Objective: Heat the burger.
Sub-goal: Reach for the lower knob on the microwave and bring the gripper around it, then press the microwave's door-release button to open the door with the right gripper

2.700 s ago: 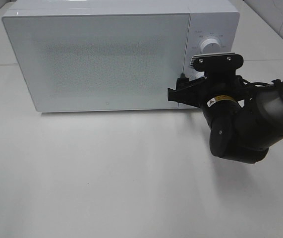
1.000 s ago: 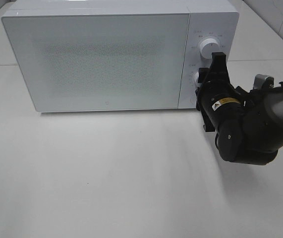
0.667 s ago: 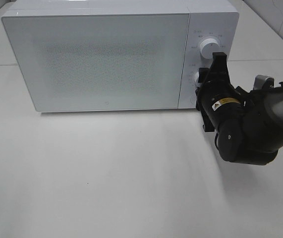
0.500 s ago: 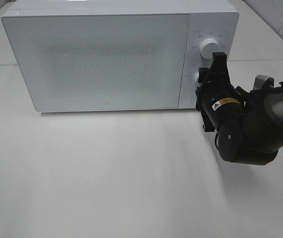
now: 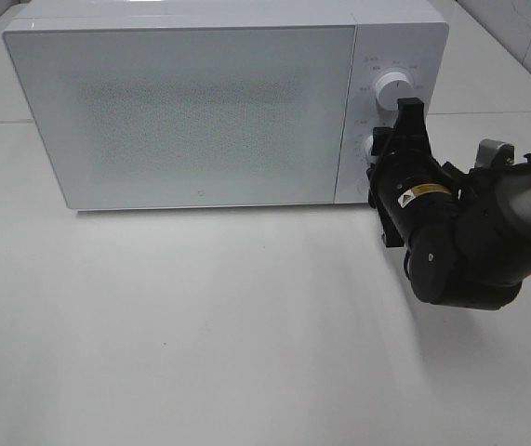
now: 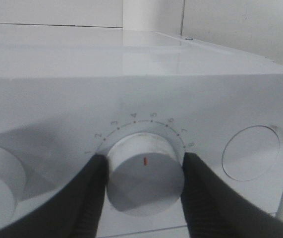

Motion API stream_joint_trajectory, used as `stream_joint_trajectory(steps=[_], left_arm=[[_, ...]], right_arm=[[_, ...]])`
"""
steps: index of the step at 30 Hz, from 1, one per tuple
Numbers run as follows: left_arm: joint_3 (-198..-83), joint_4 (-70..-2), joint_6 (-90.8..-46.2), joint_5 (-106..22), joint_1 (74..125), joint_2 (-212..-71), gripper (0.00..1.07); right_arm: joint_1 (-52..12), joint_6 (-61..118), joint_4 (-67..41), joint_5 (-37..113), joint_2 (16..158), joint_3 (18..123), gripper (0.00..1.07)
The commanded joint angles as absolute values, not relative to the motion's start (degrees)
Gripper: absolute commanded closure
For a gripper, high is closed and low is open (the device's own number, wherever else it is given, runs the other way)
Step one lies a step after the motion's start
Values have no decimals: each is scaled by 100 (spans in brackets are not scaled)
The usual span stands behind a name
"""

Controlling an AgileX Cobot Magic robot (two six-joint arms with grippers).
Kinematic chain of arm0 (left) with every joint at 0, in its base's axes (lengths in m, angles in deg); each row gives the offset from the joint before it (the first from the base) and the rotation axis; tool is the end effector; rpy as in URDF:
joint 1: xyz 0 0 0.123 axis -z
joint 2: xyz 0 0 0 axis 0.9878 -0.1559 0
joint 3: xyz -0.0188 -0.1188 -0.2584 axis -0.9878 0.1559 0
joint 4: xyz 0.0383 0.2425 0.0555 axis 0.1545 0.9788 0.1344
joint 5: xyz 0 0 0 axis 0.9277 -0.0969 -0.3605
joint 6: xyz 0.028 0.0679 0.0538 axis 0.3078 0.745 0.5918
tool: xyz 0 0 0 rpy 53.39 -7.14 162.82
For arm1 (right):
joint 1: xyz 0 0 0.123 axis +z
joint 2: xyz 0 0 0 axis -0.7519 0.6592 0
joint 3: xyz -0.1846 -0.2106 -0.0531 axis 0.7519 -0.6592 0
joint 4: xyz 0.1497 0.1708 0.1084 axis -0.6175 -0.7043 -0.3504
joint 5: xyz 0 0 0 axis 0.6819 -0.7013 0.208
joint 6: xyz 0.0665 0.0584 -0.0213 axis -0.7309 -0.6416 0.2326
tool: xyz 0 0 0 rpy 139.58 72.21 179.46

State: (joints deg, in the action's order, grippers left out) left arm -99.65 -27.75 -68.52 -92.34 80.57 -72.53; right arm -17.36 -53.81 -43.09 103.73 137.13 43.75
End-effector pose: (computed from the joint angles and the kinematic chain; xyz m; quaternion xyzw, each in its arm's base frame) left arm -0.0081 -0.0090 0.2813 0.0275 0.8481 -0.0364 0.5279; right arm 0.3157 0.1426 0.1096 0.4942 0.5554 0.4715 0.4743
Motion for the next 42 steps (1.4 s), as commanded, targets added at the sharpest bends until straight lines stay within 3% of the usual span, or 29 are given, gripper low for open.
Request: stream_joint_trajectory(steps=[1,16,24,33,42], left_arm=[[-9960,-2787,-6898,-9234,8051,-7179,9],[-9960,-2787,-6898,-9234,8051,-7179,9],[-9960,-2787,-6898,-9234,8051,-7179,9],[-9960,-2787,-6898,-9234,8051,-7179,9],[-9960,-2787,-6898,-9234,8051,-7179,9]], right_arm=[[-1679,-5301,-3506,11330,13673,4553,70],[-1679,-4997,-3661,11135,13673,4547,30],[-1679,-4917,-3655,10774,13484,4392,31],[-1679,-3324,-3289,9886,12670,3693,31],[-1696,45,-3306,7738,11604,3510,31]])
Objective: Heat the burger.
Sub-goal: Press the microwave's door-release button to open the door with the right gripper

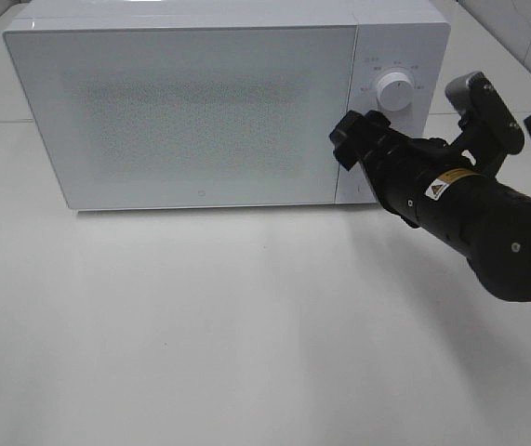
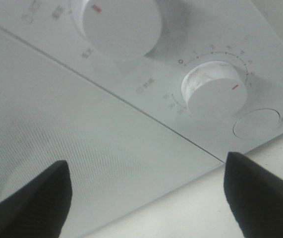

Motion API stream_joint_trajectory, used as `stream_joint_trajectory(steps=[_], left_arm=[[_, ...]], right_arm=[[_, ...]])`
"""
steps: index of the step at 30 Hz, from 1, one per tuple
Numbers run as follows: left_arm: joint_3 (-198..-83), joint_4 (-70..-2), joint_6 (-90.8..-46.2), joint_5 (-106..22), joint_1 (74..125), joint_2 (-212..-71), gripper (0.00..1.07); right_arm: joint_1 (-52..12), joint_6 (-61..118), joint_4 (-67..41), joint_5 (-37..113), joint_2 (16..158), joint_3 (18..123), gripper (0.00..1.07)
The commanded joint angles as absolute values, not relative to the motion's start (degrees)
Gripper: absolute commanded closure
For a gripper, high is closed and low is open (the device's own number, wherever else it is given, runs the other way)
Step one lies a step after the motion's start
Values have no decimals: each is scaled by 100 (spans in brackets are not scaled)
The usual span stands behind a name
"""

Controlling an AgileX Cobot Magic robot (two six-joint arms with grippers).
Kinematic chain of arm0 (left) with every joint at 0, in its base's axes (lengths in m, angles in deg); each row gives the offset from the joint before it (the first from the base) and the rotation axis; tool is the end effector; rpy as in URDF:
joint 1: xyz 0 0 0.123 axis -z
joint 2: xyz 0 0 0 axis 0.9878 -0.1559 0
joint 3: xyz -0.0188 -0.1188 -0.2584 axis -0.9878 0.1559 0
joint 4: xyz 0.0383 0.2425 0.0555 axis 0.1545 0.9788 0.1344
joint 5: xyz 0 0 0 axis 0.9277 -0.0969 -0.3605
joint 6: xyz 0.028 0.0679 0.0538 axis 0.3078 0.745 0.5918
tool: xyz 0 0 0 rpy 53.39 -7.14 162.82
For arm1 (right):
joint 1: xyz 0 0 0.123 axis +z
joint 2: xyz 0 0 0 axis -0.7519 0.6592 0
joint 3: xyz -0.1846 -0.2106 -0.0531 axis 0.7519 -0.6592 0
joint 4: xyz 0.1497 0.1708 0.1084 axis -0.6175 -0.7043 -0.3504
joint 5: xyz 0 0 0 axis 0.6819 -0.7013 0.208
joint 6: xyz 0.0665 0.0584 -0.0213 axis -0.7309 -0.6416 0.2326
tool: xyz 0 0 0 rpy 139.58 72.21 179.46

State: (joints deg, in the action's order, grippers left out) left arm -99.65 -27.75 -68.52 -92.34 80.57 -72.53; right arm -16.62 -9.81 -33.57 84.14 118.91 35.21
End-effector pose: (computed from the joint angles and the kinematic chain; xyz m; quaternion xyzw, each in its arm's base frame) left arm -0.0081 -0.0090 0.2813 0.0275 0.8481 -0.0364 0.5279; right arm 0.2721 0.1421 0.1561 0.1885 0.7712 0.3012 0.5281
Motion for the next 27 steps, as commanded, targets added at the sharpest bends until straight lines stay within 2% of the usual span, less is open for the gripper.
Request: stream_joint_trajectory(steps=[1,5,15,23,27], left_arm=[[-9960,-2787,-6898,-9234,8051,-7179,9],[-9960,-2787,-6898,-9234,8051,-7179,9],[-9960,-2787,-6898,-9234,8051,-7179,9],[-9960,-2787,-6898,-9234,8051,-7179,9],[-9960,-2787,-6898,-9234,8051,-7179,9]], right_arm=[[-1696,45,-3306,7738,11604,3510,31],[-1696,1471,-3317,6563,11117,3510,31],[-1696,2875,-3294,4764,10430,3510,31],[-1696,3098,-2194,3360,9679,3716,26],[-1696,2904,-1444,1945,9215,4117,24]])
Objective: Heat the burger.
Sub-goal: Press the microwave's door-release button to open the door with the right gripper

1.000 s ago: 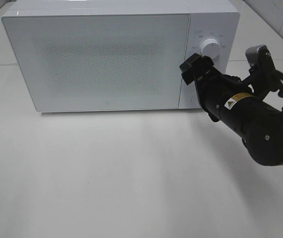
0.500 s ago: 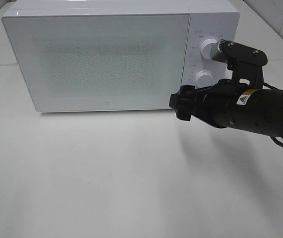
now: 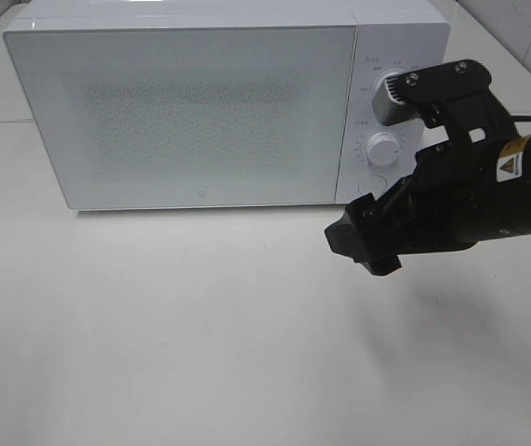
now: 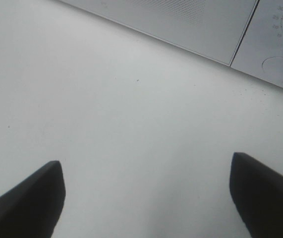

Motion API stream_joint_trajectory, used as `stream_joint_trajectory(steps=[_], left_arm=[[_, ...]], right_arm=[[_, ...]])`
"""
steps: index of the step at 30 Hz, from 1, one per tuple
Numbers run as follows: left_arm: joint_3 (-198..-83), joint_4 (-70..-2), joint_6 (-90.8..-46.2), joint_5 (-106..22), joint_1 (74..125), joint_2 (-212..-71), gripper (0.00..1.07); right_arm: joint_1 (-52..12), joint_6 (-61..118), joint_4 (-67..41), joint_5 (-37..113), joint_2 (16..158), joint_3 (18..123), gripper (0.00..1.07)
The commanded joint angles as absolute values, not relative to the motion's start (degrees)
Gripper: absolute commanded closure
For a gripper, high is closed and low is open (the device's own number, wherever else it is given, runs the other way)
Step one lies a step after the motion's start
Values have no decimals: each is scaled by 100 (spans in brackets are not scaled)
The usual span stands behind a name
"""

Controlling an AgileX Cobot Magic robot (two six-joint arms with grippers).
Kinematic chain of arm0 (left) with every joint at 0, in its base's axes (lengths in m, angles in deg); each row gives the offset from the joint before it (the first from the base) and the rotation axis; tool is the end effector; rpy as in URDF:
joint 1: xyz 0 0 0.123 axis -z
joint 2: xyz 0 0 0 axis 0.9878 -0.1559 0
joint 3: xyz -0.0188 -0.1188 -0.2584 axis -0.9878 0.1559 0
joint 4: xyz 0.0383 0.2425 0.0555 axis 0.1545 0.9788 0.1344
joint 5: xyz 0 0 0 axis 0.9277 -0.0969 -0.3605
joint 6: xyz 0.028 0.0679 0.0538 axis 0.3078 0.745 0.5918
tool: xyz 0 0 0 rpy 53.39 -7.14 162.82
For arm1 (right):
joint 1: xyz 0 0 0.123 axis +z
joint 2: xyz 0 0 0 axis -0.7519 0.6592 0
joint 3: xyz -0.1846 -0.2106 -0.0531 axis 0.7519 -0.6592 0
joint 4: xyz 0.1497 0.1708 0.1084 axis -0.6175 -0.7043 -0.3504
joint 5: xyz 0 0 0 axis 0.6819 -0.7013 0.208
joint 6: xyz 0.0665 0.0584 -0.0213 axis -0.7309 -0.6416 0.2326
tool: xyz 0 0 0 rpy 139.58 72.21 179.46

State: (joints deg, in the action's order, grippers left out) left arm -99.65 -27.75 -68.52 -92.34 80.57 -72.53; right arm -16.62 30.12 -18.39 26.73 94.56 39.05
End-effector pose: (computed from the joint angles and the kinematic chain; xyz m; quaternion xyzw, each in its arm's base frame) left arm -0.0081 -0.0090 0.2813 0.0275 0.8481 -0.0364 0.5279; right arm 0.2142 0.1361 0.2184 -0.2603 0.8793 0.1146 0.3821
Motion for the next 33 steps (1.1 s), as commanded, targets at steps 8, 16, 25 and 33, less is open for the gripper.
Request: stream_joint_trajectory(steps=[8,16,25,33], left_arm=[[-9960,-2787,-6898,-9234,8051,-7179,9],[-9960,-2787,-6898,-9234,8051,-7179,9],[-9960,-2787,-6898,-9234,8051,-7179,9],[-9960,-2787,-6898,-9234,8051,-7179,9]], right_arm=[[-1696,2411,-1048,-26,8510,4730,26],[-1696,2411,-1071,-903,7737,4770,28],[-1696,2411,-1066,-2157,6454,4742,31],[-1696,2101,-831,-2770,5554,4742,31]])
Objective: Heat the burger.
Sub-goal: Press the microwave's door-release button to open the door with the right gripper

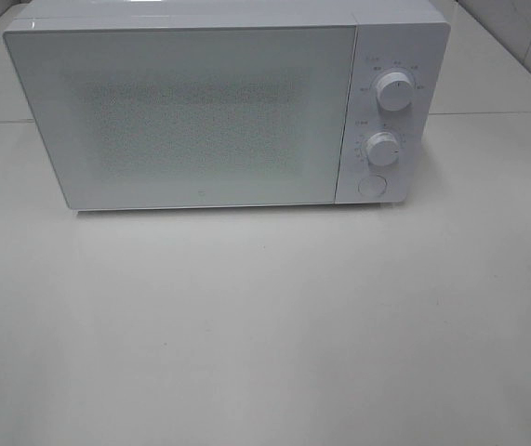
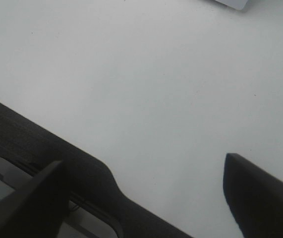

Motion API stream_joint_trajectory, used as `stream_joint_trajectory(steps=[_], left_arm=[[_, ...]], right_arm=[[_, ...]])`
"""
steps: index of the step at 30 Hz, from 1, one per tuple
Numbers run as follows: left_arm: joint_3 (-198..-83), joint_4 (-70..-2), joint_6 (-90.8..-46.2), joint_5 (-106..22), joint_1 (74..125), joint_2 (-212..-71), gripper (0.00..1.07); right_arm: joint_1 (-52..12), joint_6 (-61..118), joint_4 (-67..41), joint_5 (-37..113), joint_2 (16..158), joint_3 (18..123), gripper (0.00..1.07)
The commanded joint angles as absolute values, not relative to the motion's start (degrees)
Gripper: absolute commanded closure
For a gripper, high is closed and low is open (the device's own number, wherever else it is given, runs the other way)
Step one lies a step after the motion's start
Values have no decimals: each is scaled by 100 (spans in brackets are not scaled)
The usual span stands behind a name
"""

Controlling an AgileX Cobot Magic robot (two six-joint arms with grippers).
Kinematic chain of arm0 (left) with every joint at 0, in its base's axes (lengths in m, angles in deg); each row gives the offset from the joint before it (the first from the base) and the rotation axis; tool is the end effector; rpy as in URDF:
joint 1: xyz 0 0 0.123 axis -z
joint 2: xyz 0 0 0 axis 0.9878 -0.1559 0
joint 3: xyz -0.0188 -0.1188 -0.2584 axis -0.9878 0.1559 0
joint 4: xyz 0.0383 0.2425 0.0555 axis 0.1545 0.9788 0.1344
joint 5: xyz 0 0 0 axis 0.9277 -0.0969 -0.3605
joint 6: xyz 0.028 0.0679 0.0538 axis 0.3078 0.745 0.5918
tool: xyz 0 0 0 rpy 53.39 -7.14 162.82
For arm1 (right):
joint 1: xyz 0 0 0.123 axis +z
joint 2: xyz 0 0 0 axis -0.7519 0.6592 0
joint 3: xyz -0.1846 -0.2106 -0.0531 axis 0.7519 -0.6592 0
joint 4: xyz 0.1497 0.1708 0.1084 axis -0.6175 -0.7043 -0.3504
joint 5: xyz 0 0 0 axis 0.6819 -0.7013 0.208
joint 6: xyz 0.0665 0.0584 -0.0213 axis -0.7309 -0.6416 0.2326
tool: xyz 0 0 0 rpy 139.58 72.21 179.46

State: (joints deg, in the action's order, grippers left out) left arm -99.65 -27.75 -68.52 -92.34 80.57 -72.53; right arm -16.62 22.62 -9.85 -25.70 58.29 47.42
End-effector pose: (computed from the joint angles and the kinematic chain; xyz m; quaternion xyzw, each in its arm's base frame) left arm -0.0081 -0.0090 0.2813 0.0275 0.8481 -0.0364 0.5279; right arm 0.0941 0.0543 0.3264 -0.2532 0.9071 0.0724 0.3284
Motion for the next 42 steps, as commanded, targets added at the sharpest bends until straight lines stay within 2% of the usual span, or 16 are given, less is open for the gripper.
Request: stream_joint_trajectory(steps=[1,8,17,34,42], left_arm=[[-9960,-2787,-6898,-9234,8051,-7179,9],[-9960,-2787,-6898,-9234,8051,-7179,9],[-9960,-2787,-6898,-9234,8051,-7179,9],[-9960,-2787,-6898,-9234,8051,-7179,9],[-9960,-2787,-6898,-9234,8051,-7179,9]], right_arm=[[-1696,2101,-831,-2770,5554,4742,31],[-1782,1695,-378,-2816,4832,4742,31],[-3048,1614,52,-2679,3887,4736,31],[-4481,2004,-653,-2100,2191,3630,31],[-4807,1998,-653,-2089,1767,3178,31]])
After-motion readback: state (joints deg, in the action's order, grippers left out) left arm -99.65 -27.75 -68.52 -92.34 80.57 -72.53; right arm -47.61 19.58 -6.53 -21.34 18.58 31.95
